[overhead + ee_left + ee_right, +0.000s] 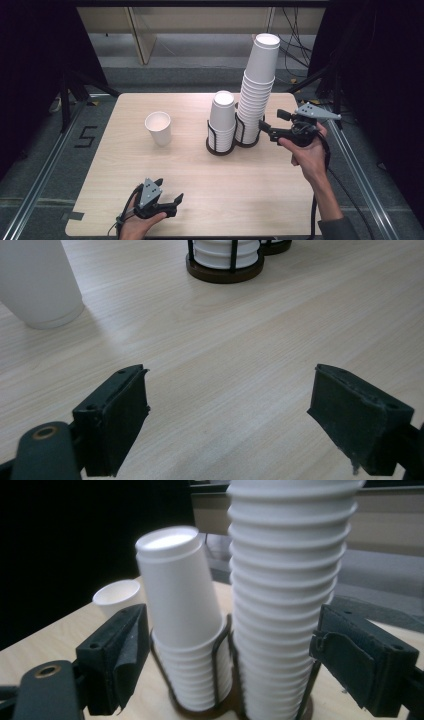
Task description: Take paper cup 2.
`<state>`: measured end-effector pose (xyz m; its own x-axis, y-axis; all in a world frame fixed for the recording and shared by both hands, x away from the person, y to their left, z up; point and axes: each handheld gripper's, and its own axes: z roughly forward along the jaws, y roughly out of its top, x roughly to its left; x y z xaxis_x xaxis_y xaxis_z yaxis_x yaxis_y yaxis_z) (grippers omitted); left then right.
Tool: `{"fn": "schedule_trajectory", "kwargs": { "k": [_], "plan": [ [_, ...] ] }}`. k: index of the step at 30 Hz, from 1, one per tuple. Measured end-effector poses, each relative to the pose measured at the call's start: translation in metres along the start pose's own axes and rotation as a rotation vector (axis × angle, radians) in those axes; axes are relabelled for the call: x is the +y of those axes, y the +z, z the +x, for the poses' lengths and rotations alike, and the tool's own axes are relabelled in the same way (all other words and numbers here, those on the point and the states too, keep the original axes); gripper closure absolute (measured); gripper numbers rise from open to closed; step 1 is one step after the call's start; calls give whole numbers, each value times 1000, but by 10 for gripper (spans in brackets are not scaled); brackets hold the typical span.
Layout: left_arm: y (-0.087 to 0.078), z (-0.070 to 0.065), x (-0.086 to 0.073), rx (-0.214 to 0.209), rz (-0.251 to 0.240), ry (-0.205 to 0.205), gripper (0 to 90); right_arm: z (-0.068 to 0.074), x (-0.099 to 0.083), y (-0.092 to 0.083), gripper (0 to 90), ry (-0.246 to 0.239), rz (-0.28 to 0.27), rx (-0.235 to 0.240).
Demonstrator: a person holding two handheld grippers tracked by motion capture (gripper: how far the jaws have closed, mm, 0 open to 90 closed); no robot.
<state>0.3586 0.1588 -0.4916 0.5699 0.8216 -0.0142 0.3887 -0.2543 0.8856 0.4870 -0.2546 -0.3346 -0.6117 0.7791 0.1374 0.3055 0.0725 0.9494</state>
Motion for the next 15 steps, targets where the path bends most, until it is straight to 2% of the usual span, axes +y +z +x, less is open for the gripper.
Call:
{"fn": "schedule_trajectory", "kwargs": {
  "k": [5, 8, 11, 12, 15],
  "plan": [
    [1, -3, -1, -14, 4, 9, 145, -7, 22, 2, 157, 7, -16, -19],
    [1, -3, -2, -15, 7, 11, 145, -9, 33, 4, 157, 13, -18, -26],
    [2, -2, -2, -13, 5, 6, 145, -11, 46, 8, 156, -5, -32, -33],
    [2, -2, -2, -14, 7, 7, 145, -11, 49, 8, 155, 10, -33, -32],
    [2, -2, -3, -8, 15, 10, 145, -12, 60, 12, 155, 4, -43, -39]
  ]
}}
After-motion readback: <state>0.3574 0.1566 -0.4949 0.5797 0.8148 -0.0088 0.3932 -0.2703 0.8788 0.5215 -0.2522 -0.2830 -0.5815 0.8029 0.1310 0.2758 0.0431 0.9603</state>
